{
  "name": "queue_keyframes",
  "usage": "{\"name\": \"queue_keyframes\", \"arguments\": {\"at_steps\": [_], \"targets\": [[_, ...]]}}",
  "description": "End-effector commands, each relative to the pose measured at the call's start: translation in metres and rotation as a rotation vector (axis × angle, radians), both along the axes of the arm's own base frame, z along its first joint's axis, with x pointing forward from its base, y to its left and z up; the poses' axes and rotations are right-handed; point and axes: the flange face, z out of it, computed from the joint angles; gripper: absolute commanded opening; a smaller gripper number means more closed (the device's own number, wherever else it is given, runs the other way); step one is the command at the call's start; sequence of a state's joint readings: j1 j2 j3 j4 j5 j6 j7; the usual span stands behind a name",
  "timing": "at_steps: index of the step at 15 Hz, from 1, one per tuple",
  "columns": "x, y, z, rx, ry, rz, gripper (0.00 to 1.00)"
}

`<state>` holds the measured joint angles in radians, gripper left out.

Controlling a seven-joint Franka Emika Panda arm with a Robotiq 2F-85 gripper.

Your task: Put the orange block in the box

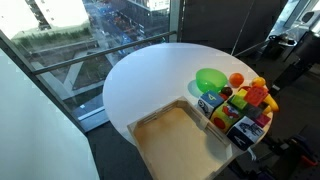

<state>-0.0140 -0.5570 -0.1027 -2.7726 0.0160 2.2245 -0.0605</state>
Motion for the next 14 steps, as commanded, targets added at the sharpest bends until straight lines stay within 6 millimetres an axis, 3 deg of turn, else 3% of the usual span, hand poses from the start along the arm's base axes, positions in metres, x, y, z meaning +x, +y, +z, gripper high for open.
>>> {"name": "queue_keyframes", "arguments": {"at_steps": [1, 5, 14], "targets": [[0.010, -0.001, -0.001, -0.005, -0.008, -0.004, 1.00], [0.021, 0.001, -0.006, -0.032, -0.059, 0.011, 1.00], [0.034, 0.001, -0.037, -0.085, -0.047, 0.027, 1.00]]}}
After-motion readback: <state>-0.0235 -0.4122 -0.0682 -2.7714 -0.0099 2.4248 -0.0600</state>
